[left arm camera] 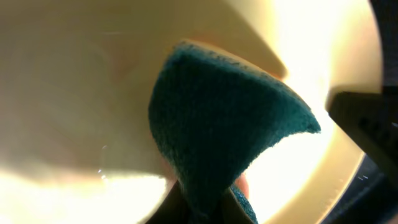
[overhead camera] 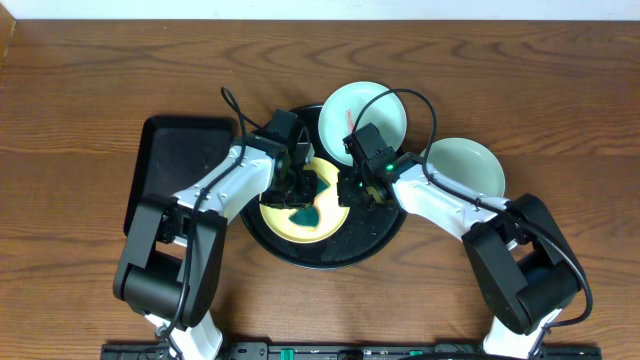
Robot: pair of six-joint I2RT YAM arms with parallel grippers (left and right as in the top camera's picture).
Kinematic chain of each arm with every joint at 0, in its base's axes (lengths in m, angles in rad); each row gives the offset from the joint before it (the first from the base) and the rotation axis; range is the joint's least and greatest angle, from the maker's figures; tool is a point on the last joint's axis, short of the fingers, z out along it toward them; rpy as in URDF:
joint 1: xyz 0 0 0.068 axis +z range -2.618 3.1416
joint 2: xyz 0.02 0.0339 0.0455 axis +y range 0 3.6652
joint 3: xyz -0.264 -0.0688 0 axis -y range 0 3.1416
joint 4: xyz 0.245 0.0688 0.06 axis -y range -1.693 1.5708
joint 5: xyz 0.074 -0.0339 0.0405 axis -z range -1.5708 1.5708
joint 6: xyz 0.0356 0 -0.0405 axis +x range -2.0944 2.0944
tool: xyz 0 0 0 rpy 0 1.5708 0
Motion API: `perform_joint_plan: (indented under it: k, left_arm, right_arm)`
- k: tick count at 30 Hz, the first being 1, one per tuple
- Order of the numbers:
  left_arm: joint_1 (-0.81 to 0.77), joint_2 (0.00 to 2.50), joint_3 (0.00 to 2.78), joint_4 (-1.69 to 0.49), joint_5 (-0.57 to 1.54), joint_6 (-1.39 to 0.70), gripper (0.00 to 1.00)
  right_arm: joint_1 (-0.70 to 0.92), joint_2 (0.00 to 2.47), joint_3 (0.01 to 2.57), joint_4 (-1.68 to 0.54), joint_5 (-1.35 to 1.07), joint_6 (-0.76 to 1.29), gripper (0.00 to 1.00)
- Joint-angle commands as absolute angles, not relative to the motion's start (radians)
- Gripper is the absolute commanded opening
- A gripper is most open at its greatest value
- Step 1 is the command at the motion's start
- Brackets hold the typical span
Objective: Clean dirty plates on tray and stack at the side
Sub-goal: 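Scrub the yellow plate with the sponge in the left gripper, then lift the sponge and return the left arm beside the sponge tray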
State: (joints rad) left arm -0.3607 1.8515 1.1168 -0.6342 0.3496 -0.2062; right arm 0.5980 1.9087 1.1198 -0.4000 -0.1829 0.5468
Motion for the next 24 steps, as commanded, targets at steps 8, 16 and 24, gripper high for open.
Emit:
perform_joint_plan:
  k: [8, 16, 24]
  left_arm:
    - [-0.357, 1.863, 1.113, -0.587, -0.072, -0.211, 0.07]
    - [-0.357, 1.861, 1.188, -0.612, -0.125, -0.212, 0.08]
    - [-0.357, 1.859, 1.279, -0.681, -0.172, -0.216, 0.07]
  right_arm:
    - [0.589, 1.917, 1.132, -0.407, -0.165, 0.537, 0.01]
    - [0.589, 1.917, 1.132, -0.407, -0.165, 0.537, 0.01]
    - [0.589, 1.917, 1.132, -0.408, -0.165, 0.533, 0.01]
